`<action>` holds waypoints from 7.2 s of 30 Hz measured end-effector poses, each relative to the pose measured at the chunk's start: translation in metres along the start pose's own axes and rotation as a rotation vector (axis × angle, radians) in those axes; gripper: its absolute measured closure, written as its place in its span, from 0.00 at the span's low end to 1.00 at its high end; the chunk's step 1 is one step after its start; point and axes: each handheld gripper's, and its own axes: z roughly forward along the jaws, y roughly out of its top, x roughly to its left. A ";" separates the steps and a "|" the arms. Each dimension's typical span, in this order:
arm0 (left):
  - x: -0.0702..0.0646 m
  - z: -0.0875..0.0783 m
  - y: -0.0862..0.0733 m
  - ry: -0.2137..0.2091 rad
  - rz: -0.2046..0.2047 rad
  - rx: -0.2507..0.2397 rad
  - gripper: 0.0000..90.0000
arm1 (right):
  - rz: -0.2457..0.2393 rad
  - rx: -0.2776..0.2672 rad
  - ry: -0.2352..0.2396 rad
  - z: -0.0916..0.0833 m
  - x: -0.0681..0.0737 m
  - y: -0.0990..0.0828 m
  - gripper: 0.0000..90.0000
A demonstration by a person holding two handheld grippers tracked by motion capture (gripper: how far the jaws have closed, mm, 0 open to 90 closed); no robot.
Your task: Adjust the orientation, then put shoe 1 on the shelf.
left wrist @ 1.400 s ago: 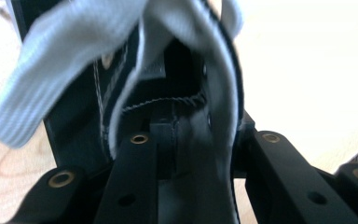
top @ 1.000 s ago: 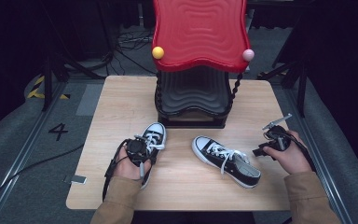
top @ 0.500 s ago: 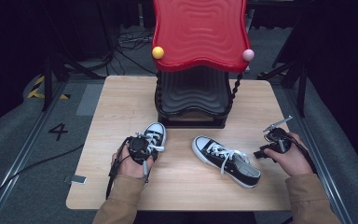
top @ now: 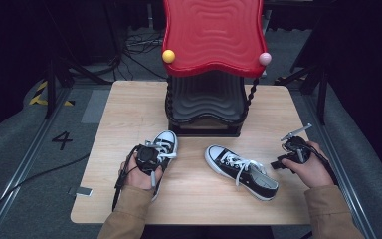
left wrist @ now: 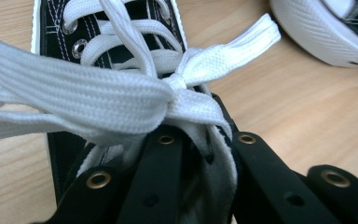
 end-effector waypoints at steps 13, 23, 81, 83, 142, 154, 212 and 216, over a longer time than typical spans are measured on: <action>-0.041 -0.030 0.017 -0.151 0.206 -0.015 0.96 | 0.011 -0.012 -0.006 -0.003 -0.003 -0.005 0.60; -0.053 -0.045 0.039 -0.177 0.235 -0.041 0.96 | 0.082 -0.036 -0.001 -0.008 -0.005 -0.020 0.64; -0.067 0.027 0.200 0.133 0.061 -0.267 0.94 | 0.037 -0.201 -0.158 -0.013 -0.005 -0.065 0.52; -0.066 0.029 0.202 0.137 0.054 -0.276 0.93 | 0.039 -0.200 -0.158 -0.014 -0.005 -0.067 0.52; -0.062 0.001 0.101 -0.119 0.339 0.015 1.00 | -0.025 -0.118 -0.110 -0.006 -0.001 -0.056 0.59; -0.059 0.012 0.110 -0.055 0.335 -0.014 1.00 | -0.023 -0.119 -0.112 -0.006 -0.001 -0.057 0.58; -0.039 0.039 0.170 0.053 0.136 -0.148 1.00 | -0.032 -0.103 -0.105 0.001 0.001 -0.056 0.56; -0.048 0.044 0.173 0.078 0.211 -0.131 1.00 | -0.035 -0.099 -0.107 0.004 0.001 -0.055 0.56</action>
